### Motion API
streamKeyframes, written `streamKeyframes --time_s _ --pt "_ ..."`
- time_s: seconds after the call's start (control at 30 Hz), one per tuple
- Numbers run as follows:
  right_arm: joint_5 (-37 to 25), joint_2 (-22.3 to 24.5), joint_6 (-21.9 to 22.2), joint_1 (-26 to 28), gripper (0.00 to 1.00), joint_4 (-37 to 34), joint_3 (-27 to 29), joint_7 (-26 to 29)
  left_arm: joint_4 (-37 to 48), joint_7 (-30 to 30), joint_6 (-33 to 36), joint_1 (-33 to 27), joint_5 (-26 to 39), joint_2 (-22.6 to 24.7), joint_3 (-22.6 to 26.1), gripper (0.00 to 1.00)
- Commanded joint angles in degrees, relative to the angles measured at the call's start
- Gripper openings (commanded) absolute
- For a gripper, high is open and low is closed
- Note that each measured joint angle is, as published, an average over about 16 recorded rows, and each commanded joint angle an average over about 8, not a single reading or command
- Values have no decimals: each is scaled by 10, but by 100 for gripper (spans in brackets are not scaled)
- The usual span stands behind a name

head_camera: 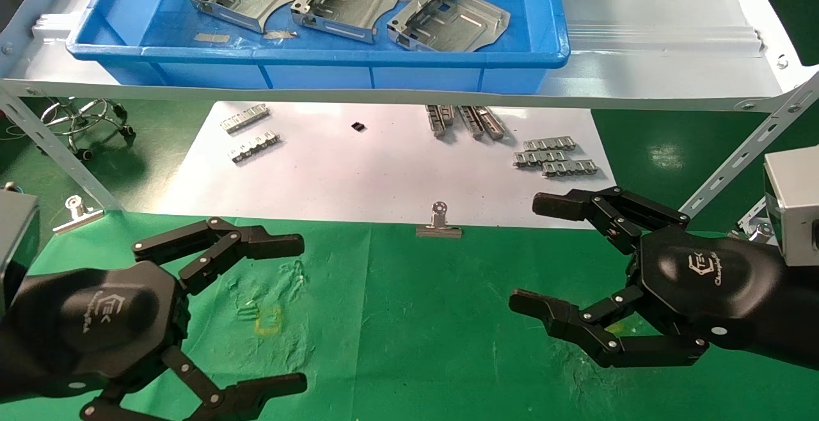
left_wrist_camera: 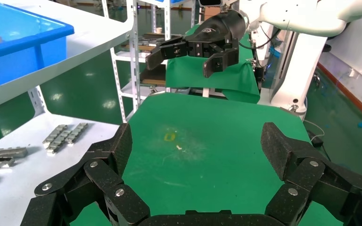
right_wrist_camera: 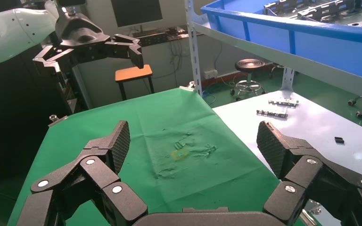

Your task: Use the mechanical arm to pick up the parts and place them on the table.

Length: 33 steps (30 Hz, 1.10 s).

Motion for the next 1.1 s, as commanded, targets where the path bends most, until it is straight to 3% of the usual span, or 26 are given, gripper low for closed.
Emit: streamKeyframes --time_s 0.03,0.4,0.43,0.67,0.7,1.1 --pt "0 0 0 0 100 0 0 0 0 0 0 0 0 0 0 100" --pt "0 0 0 0 100 0 0 0 0 0 0 0 0 0 0 100" --pt "0 0 0 0 94 0 0 0 0 0 0 0 0 0 0 100" --pt "0 0 0 0 6 0 0 0 0 0 0 0 0 0 0 100" --pt "0 0 0 0 0 0 0 0 0 0 0 0 0 0 0 100" --pt "0 0 0 0 0 0 0 0 8 -1 -46 5 -1 7 -10 100"
